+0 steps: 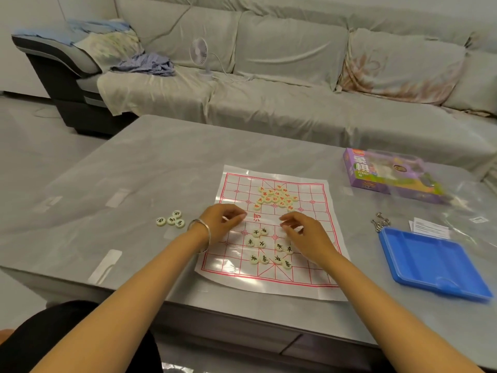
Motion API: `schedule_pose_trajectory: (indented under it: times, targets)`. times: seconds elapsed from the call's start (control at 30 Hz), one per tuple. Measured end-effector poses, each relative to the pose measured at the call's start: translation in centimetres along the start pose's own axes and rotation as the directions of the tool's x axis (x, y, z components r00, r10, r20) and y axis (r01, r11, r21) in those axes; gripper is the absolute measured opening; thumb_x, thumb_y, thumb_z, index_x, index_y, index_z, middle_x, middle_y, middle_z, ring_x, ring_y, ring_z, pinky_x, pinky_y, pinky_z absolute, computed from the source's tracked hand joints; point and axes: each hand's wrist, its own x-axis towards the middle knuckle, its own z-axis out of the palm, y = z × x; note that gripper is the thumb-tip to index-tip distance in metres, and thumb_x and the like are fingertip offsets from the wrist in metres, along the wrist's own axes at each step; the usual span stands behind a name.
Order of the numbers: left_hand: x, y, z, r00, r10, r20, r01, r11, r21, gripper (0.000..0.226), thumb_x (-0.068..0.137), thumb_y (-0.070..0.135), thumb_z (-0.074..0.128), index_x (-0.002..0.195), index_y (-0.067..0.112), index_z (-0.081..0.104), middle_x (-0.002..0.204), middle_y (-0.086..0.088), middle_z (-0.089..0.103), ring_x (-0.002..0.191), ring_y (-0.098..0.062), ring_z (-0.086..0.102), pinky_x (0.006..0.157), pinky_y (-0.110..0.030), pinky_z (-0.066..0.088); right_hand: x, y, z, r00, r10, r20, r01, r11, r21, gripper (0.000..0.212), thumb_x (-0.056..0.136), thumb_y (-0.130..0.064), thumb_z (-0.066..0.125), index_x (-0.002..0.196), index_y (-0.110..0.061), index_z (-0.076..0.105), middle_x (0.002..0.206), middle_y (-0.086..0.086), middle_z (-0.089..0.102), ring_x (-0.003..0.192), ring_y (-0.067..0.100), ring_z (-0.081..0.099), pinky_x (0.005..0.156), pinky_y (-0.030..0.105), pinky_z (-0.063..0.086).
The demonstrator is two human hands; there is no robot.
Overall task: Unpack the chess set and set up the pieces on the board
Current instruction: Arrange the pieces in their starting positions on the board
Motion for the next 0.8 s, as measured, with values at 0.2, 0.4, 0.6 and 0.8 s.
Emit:
schedule_pose_trajectory:
  times: [0.2, 0.4, 0.6, 0.8]
  targets:
    - [-2.5, -6.6, -5.2, 0.966, -0.078, -0.245, 0.115, 0.983, 0.141, 0.043, 0.088, 0.033, 0.057, 0.129, 0.022, 0.051, 0.130, -0.001, 0.052, 0.120, -0.021, 0.048, 0.103, -0.036, 0.040, 1.0, -5.9, 4.5, 0.976, -0.114, 0.183, 0.112, 0.993, 0.022, 0.034, 0.093, -0.021, 0.055, 0.127, -0.027, 0.052, 0.133, -0.003, 0.052, 0.119, 0.014, 0.048, 0.105, 0.034, 0.038]
    - [-4.6, -11.5, -7.9, 0.964, -0.166, -0.206, 0.194, 0.973, 0.126, 0.063, 0.081, 0.041, 0.065, 0.136, 0.020, 0.041, 0.130, -0.005, 0.052, 0.121, -0.024, 0.048, 0.102, -0.036, 0.040, 3.3, -10.7, 10.8, 0.888, -0.238, 0.394, 0.291, 0.953, -0.080, 0.063, 0.088, -0.023, 0.062, 0.142, -0.028, 0.031, 0.153, -0.005, 0.026, 0.138, 0.016, 0.028, 0.111, 0.032, 0.025]
    - [-5.6, -11.9, -8.5, 0.978, -0.021, -0.209, 0.045, 0.993, 0.110, 0.046, 0.078, 0.022, 0.073, 0.121, 0.023, 0.056, 0.110, 0.006, 0.064, 0.101, -0.013, 0.055, 0.093, -0.027, 0.043, 5.5, -13.5, 13.8, 0.848, -0.267, 0.458, 0.329, 0.942, -0.059, 0.070, 0.087, -0.016, 0.060, 0.147, -0.022, 0.023, 0.151, 0.002, 0.030, 0.135, 0.019, 0.033, 0.110, 0.030, 0.029]
    - [-5.1, -12.3, -8.0, 0.959, -0.014, -0.285, 0.014, 1.000, -0.002, 0.042, 0.072, 0.020, 0.077, 0.107, 0.029, 0.056, 0.099, 0.010, 0.066, 0.094, -0.009, 0.060, 0.080, -0.013, 0.041, 5.6, -12.8, 14.7, 0.880, -0.331, 0.340, 0.383, 0.919, -0.096, 0.054, 0.088, -0.022, 0.062, 0.138, -0.020, 0.040, 0.134, 0.002, 0.053, 0.119, 0.019, 0.050, 0.101, 0.031, 0.041]
